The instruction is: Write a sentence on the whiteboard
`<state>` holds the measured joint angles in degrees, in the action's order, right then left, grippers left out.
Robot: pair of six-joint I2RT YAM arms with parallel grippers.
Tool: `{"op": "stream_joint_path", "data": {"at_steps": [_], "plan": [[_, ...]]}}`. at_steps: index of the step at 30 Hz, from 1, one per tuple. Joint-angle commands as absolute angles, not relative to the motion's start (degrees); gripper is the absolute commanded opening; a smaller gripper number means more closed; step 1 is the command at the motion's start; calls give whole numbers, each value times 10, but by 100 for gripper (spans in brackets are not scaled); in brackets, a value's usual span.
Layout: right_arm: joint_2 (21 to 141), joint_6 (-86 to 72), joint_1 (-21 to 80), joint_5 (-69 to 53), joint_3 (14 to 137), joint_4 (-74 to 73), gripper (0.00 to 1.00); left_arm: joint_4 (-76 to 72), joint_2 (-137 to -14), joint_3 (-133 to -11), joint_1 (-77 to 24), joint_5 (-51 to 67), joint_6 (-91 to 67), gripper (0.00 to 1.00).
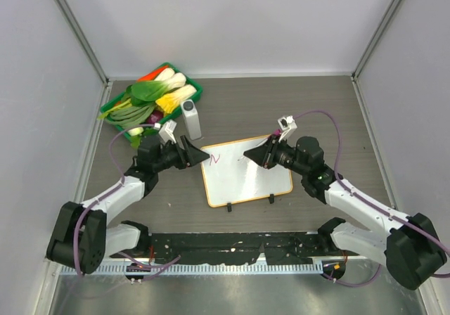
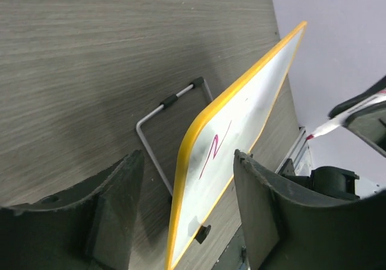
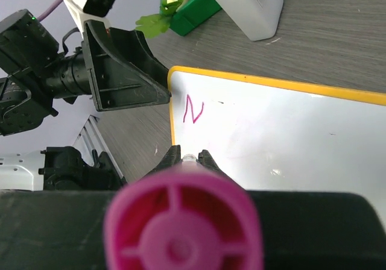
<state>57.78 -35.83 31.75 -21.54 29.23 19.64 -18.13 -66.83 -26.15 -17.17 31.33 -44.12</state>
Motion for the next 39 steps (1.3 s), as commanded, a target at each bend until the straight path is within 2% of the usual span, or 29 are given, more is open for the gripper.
{"op": "stream_joint_path", "data": {"at_steps": [1, 4, 7, 13, 20, 25, 39], "plan": [[602, -339, 321, -219, 311, 250, 1, -342, -699, -252, -170, 358, -449, 59], [624, -338, 329, -210, 322, 262, 1, -401, -739, -253, -170, 402, -455, 48], [642, -313, 349, -184, 341, 242, 2, -450, -766, -245, -170, 422, -466, 30], [660, -243, 451, -19, 394, 180, 1, -414, -756, -233, -170, 389, -425, 15], [701, -225, 482, 66, 406, 191, 2, -392, -758, -230, -170, 384, -399, 0], [710, -213, 496, 97, 410, 185, 2, -387, -767, -234, -169, 388, -395, 0], [732, -224, 511, 67, 416, 210, 1, -380, -770, -237, -170, 392, -390, 0]]}}
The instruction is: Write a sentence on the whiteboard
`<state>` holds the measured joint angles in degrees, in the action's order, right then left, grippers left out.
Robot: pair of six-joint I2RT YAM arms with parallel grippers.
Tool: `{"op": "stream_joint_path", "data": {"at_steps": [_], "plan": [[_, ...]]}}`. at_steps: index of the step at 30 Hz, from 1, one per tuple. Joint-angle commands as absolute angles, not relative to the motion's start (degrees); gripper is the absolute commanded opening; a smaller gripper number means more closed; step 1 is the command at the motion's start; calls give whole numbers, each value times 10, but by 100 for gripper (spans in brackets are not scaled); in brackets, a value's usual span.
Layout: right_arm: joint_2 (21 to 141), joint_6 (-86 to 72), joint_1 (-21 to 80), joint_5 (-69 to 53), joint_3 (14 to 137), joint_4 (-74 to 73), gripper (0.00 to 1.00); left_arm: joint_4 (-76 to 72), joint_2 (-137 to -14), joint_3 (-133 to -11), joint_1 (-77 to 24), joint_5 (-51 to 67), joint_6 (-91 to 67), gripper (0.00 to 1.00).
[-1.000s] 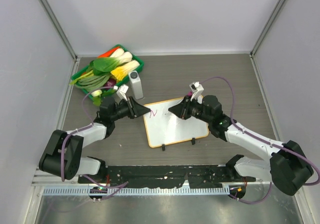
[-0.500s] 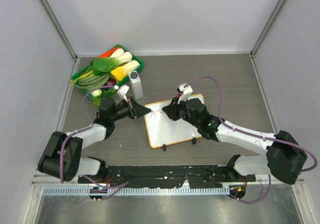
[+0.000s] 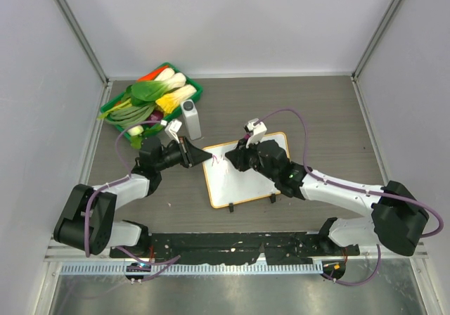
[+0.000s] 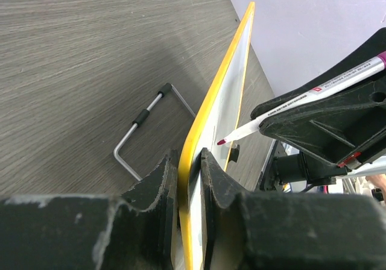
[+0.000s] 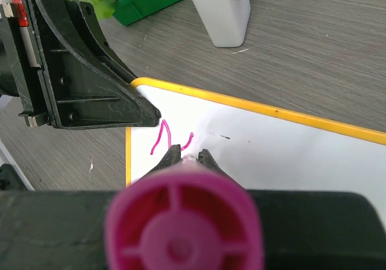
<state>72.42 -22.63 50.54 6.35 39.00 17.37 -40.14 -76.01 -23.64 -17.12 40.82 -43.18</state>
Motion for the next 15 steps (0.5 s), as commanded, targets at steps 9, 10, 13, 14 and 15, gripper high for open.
{"op": "stream_joint_path", "data": {"at_steps": [9, 10, 13, 14, 15], "plan": [[746, -225, 512, 78, 422, 206, 2, -376, -773, -240, -170, 400, -388, 0], [745, -223, 512, 80, 424, 205, 1, -376, -774, -240, -170, 400, -388, 0], [747, -216, 512, 83, 428, 192, 1, -376, -776, -242, -170, 403, -388, 0], [748, -213, 512, 86, 429, 189, 1, -376, -778, -243, -170, 404, -388, 0], [750, -212, 512, 88, 429, 186, 1, -375, -780, -243, -170, 405, -388, 0]]}}
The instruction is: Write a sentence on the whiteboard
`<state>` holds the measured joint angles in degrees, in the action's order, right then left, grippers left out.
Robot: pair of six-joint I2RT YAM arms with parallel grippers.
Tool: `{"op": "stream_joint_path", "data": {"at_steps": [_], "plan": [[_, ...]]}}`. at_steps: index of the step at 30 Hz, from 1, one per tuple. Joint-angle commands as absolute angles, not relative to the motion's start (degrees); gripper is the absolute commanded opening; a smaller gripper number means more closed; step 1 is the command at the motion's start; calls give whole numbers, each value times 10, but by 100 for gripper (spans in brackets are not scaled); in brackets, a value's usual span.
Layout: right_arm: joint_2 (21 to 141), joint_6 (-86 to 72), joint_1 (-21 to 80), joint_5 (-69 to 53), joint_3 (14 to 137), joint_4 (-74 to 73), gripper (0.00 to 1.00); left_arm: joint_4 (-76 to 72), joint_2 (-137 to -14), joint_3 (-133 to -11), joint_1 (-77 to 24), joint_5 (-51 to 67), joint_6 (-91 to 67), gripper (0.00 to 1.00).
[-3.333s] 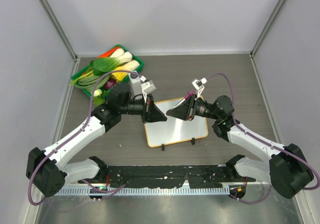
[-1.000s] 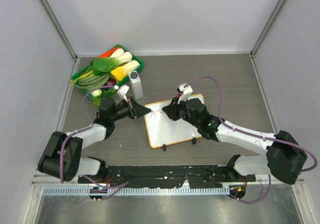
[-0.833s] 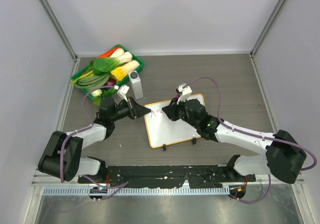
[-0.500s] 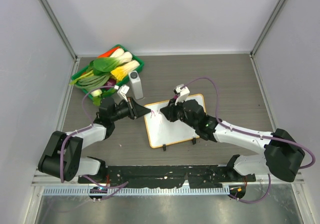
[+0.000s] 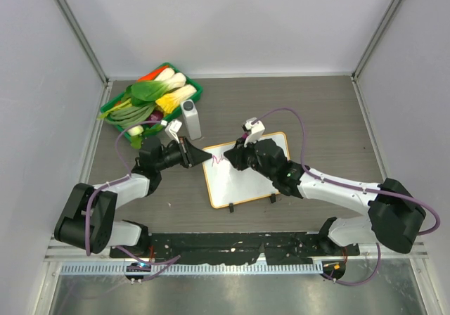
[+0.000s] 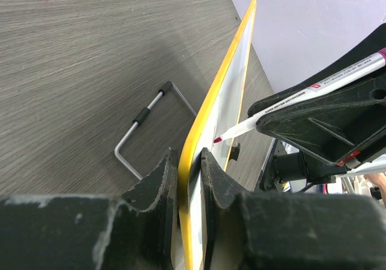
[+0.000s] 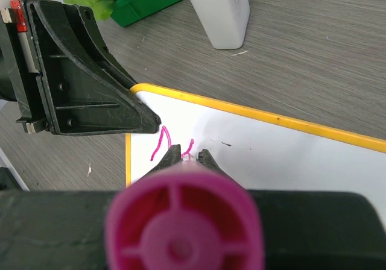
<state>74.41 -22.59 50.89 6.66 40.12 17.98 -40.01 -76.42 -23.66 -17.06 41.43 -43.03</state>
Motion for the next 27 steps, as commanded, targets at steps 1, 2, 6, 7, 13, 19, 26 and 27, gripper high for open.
{"op": "stream_joint_path", "data": {"at_steps": [1, 2, 6, 7, 13, 19, 26, 27], "plan": [[749, -209, 512, 91, 430, 180, 1, -373, -780, -245, -170, 403, -387, 0], [750, -207, 512, 94, 432, 178, 2, -370, -780, -246, -170, 404, -385, 0], [745, -204, 512, 99, 430, 171, 2, -370, -782, -247, -170, 405, -385, 0], [747, -202, 512, 100, 432, 168, 1, -370, -783, -247, -170, 405, -385, 0], [742, -195, 512, 112, 433, 159, 2, -368, -782, -247, -170, 405, -385, 0], [725, -201, 512, 62, 425, 170, 2, -367, -784, -247, -170, 405, -384, 0], [729, -214, 512, 43, 415, 192, 1, -367, -786, -247, -170, 407, -384, 0], [732, -214, 512, 51, 415, 192, 1, -367, -786, -247, -170, 406, -383, 0]]}}
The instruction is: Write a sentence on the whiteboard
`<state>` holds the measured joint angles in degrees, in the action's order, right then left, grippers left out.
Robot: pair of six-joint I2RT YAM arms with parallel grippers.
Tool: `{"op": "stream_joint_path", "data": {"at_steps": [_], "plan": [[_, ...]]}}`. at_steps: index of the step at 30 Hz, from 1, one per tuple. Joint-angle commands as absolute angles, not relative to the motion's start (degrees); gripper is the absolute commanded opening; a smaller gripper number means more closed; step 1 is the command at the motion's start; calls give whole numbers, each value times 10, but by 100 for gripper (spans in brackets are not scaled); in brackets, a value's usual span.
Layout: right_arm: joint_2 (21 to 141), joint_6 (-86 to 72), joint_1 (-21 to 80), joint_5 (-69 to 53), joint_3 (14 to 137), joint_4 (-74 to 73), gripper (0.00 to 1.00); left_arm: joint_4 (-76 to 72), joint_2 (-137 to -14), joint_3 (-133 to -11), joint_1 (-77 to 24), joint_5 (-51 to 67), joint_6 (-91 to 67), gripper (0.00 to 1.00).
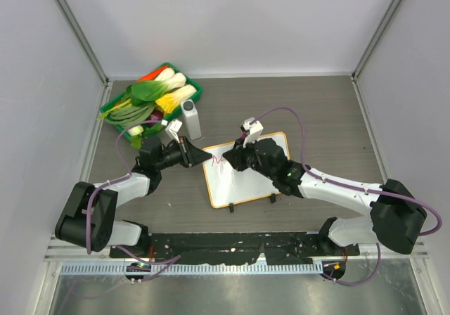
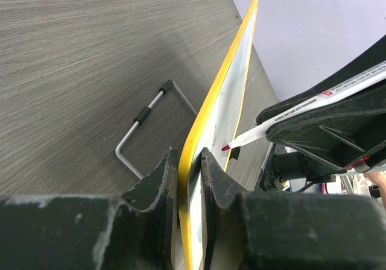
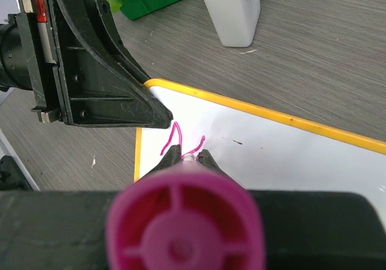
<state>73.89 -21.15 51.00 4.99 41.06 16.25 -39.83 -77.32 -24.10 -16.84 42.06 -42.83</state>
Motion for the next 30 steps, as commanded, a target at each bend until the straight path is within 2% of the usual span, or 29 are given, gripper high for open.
{"op": "stream_joint_path", "data": {"at_steps": [1, 30], "plan": [[736, -214, 512, 53, 416, 192, 2, -367, -785, -247, -170, 405, -383, 0], [747, -204, 512, 150, 432, 153, 1, -361, -785, -247, -170, 408, -381, 0]]}}
